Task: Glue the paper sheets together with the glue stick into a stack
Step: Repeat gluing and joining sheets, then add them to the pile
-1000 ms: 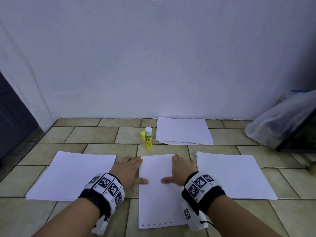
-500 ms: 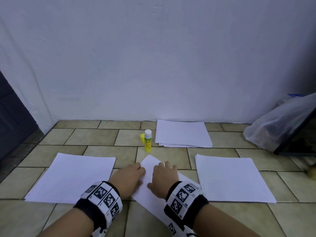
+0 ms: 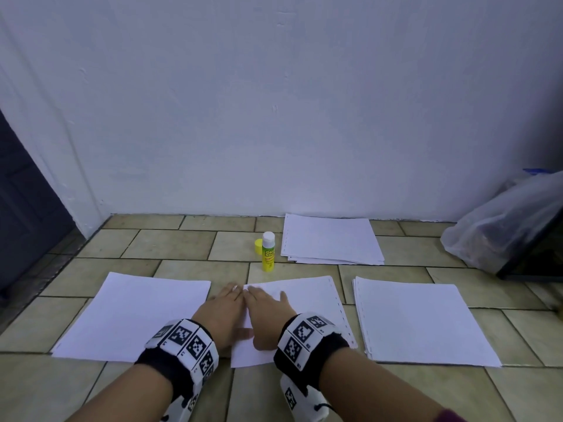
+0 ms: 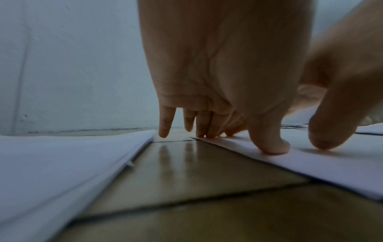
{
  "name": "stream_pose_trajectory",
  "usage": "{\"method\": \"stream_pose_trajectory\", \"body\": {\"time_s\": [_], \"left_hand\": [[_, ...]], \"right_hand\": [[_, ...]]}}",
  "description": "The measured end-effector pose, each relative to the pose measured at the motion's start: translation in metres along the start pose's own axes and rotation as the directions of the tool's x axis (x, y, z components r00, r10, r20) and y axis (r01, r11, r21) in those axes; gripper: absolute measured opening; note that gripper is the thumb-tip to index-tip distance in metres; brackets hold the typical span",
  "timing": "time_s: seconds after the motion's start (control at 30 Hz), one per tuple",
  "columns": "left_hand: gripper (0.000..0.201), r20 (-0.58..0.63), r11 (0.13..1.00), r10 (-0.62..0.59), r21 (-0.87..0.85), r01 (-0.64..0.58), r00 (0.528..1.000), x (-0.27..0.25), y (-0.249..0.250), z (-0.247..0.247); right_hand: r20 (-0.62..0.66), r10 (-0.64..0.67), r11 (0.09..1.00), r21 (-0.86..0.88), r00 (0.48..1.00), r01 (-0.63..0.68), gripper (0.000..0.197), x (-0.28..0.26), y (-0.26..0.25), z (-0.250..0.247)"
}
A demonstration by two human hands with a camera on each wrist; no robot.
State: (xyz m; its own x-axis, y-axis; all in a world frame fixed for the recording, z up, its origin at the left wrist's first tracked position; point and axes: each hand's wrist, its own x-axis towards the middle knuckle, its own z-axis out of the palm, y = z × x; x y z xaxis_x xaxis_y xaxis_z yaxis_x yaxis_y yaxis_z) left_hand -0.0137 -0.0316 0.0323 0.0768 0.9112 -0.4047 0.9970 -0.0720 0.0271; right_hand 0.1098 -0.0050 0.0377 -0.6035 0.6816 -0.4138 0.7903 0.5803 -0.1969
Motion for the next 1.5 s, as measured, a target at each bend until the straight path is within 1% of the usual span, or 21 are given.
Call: {"method": "stream_pose_trajectory", "body": {"time_s": [0.07,0.13,0.27,0.37,0.47,0.57,0.67,0.7,0.73,0.8,0.87,0.93,1.0,1.07,1.1,1.13,1.2,1.23,1.3,1.37,1.5], "left_hand": [[0.087,0.015,1.0,-0.012,0.01,0.011,1.0,0.001,0.0,0.0],[0.087,0.027,0.999,-0.029,0.034,0.028,0.999,0.001,0.0,-0.001],[0.087,0.035,0.999,-0.03,0.039,0.028,0.999,0.002,0.0,-0.001],[0.087,0.04,0.999,-0.025,0.025,0.024,0.999,0.0,-0.003,0.0],[0.09,0.031,0.999,-0.018,0.041,0.016,0.999,-0.002,-0.004,-0.002],[0.08,0.006,0.997,-0.027,0.068,0.026,1.0,-0.001,0.0,-0.012],[0.064,-0.08,0.982,-0.036,0.182,0.05,0.996,-0.001,0.011,-0.023],[0.06,-0.104,0.981,-0.013,0.193,0.033,0.994,-0.001,0.017,-0.023],[0.057,-0.124,0.987,0.037,0.159,-0.017,0.992,-0.001,0.022,-0.021],[0.057,-0.132,0.985,0.175,0.032,-0.172,0.976,-0.002,0.032,-0.014],[0.059,-0.095,0.969,0.245,-0.008,-0.247,0.965,-0.005,0.038,-0.008],[0.051,-0.081,0.975,0.219,-0.001,-0.22,0.972,-0.008,0.04,-0.006],[0.033,-0.094,0.981,0.192,0.023,-0.19,0.977,-0.01,0.043,-0.007],[0.027,-0.108,0.988,0.156,0.037,-0.153,0.982,-0.012,0.046,-0.009],[0.032,-0.12,0.99,0.139,0.015,-0.138,0.983,-0.013,0.046,-0.009],[0.047,-0.126,0.992,0.119,-0.027,-0.123,0.985,-0.011,0.044,-0.006],[0.081,-0.094,0.986,0.1,-0.123,-0.111,0.991,-0.009,0.038,0.0],[0.089,-0.059,0.985,0.102,-0.132,-0.109,0.993,-0.009,0.035,0.001],[0.091,-0.025,0.991,0.11,-0.073,-0.112,0.994,-0.009,0.03,0.002],[0.091,-0.016,0.994,0.109,-0.012,-0.109,0.994,-0.01,0.03,0.0],[0.09,0.009,0.992,0.111,0.053,-0.111,0.994,-0.009,0.033,-0.003]], "right_hand": [[0.017,-0.028,0.999,0.023,0.999,0.028,0.083,-0.003,0.007,0.001],[0.032,-0.005,0.999,0.038,0.999,0.004,0.079,-0.01,0.022,-0.001],[0.039,0.13,0.977,0.164,0.991,-0.135,0.075,-0.029,0.062,-0.012],[0.042,0.211,0.958,0.188,0.977,-0.215,0.069,-0.042,0.091,-0.015],[0.016,0.265,0.945,0.195,0.964,-0.263,0.068,-0.045,0.103,-0.012],[-0.02,0.277,0.952,0.143,0.961,-0.272,0.074,-0.039,0.1,-0.01],[-0.027,0.222,0.975,0.018,0.975,-0.222,0.063,-0.037,0.088,-0.015],[-0.027,0.201,0.979,-0.023,0.979,-0.202,0.059,-0.038,0.084,-0.016],[-0.028,0.178,0.982,-0.06,0.984,-0.179,0.057,-0.037,0.08,-0.016],[-0.051,0.123,0.984,-0.122,0.991,-0.129,0.054,-0.033,0.075,-0.012],[-0.071,0.093,0.987,-0.124,0.993,-0.102,0.052,-0.03,0.068,-0.008],[-0.072,0.113,0.988,-0.095,0.991,-0.119,0.049,-0.028,0.06,-0.003],[-0.05,0.15,0.987,-0.05,0.987,-0.153,0.045,-0.026,0.051,0.003],[-0.01,0.171,0.985,0.013,0.985,-0.17,0.058,-0.024,0.042,0.011],[0.013,0.166,0.986,0.03,0.986,-0.167,0.068,-0.022,0.038,0.014],[0.027,0.147,0.988,0.038,0.989,-0.147,0.074,-0.022,0.035,0.015],[0.026,0.082,0.996,0.045,0.996,-0.083,0.077,-0.02,0.033,0.013],[0.017,0.051,0.997,0.05,0.999,-0.052,0.077,-0.019,0.034,0.012],[0.005,0.021,0.998,0.064,1.0,-0.022,0.076,-0.02,0.04,0.011],[-0.008,0.03,0.997,0.069,1.0,-0.029,0.077,-0.023,0.047,0.01],[-0.011,0.137,0.985,0.106,0.991,-0.135,0.08,-0.034,0.063,0.006]]}}
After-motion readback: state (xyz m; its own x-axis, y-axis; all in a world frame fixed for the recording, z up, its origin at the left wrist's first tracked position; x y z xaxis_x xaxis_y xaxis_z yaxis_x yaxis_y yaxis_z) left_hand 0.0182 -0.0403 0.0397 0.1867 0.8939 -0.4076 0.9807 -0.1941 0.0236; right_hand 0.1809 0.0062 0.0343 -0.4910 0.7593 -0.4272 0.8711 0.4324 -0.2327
